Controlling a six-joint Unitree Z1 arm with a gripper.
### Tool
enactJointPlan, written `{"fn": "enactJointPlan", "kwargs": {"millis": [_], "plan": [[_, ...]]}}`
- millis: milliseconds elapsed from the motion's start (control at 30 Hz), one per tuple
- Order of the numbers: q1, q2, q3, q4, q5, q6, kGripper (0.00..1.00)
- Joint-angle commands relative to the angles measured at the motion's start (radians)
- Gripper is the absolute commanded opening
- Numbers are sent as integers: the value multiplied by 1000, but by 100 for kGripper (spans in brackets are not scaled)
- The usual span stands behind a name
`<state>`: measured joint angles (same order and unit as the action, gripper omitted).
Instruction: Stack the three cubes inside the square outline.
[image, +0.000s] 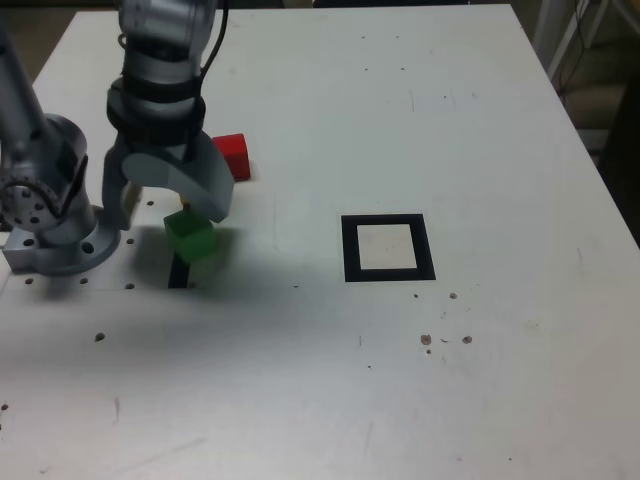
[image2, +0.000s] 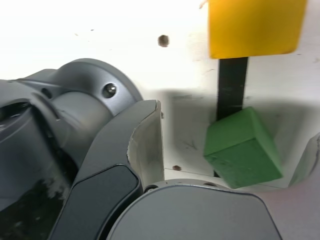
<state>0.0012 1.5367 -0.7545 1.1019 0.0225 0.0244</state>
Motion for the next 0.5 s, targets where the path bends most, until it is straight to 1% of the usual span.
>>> {"fn": "enactJointPlan", "kwargs": {"millis": [0,167,467], "plan": [[-1,-6,-8,15,3,-5,99],[-1,-14,-20,24,13,-8,99],[17,-13,-69,57,53,29,100]]}}
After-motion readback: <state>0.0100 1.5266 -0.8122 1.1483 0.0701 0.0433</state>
